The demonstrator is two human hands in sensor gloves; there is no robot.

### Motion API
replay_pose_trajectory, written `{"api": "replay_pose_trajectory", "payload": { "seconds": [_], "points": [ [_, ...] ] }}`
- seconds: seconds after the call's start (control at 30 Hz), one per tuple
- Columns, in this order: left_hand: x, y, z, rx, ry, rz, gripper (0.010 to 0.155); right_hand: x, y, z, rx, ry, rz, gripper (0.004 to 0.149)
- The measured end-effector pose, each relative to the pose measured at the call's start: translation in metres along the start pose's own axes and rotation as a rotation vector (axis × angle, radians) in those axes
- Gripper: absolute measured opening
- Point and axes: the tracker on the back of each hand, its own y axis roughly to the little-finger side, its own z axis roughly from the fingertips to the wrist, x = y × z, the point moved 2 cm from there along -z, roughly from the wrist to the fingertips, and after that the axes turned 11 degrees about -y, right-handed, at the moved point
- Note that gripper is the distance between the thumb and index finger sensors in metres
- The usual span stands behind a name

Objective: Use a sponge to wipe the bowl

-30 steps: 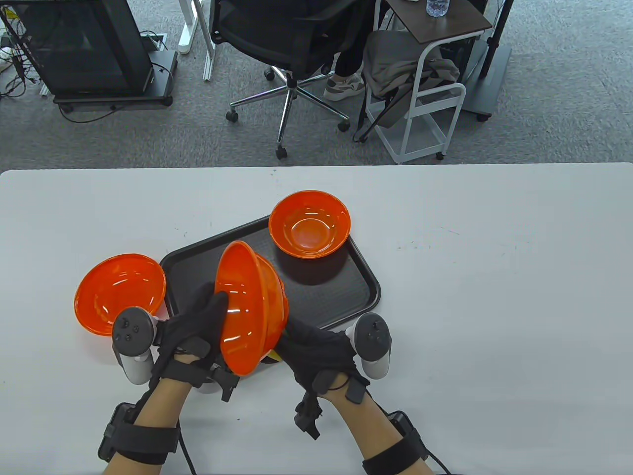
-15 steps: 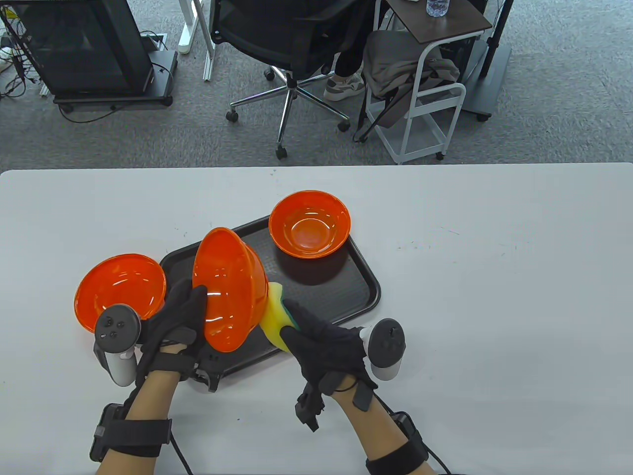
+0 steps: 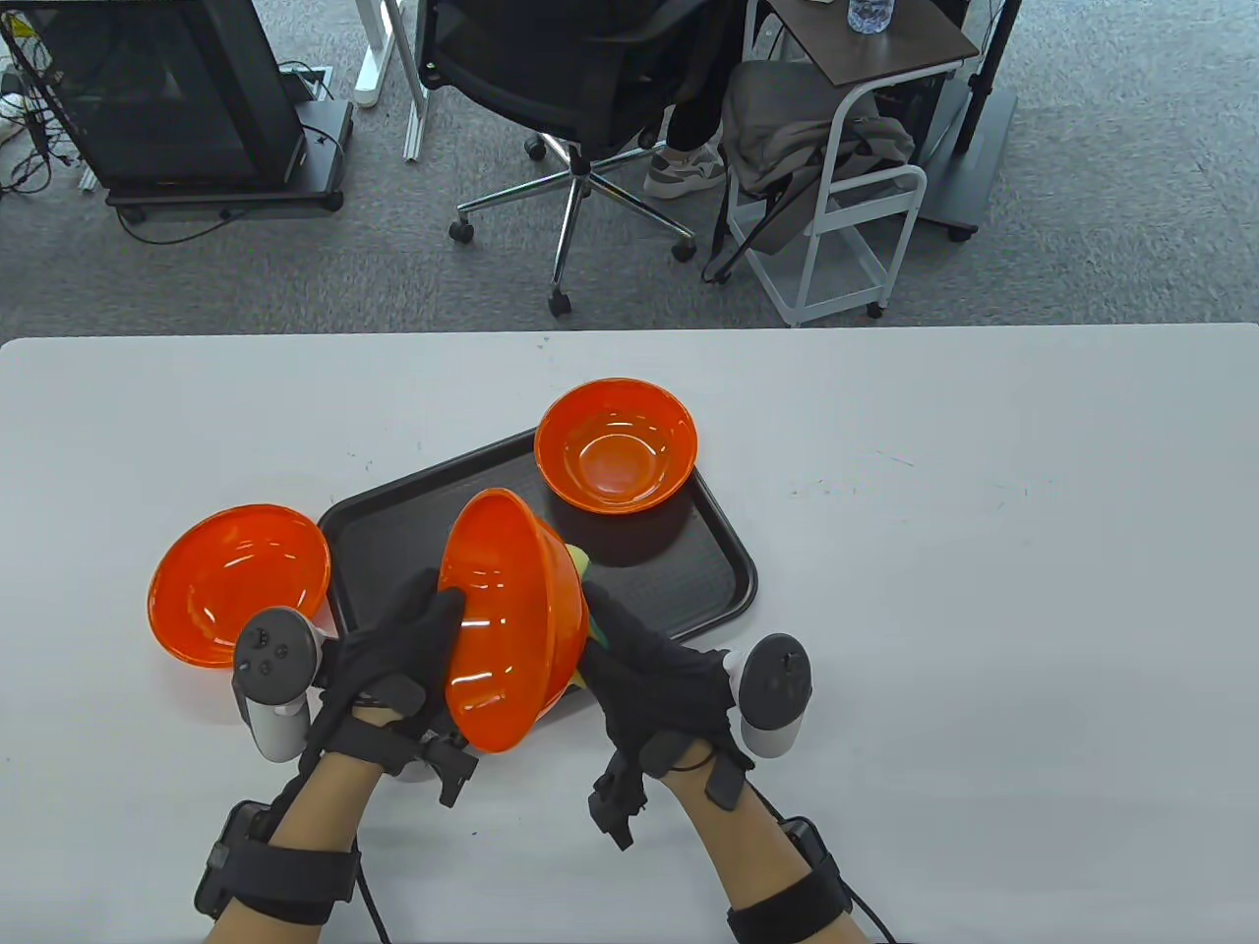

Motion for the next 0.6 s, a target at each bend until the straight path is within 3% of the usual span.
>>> {"api": "replay_pose_trajectory", "payload": {
  "seconds": [0.13,0.33,0.6],
  "points": [
    [0.011,-0.003,-0.001,-0.002,-0.05,-0.008,0.054,0.005,0.002,-0.002,0.014,-0.071,-0.014,0.049],
    [0.02,0.007,-0.005,0.052,-0.073,-0.01,0.054,0.004,0.0,-0.003,0.003,-0.086,-0.063,0.049],
    [0.016,0.013,-0.008,0.08,0.047,-0.002,0.054,-0.007,0.001,0.0,-0.001,0.009,-0.075,0.05]
  ]
}}
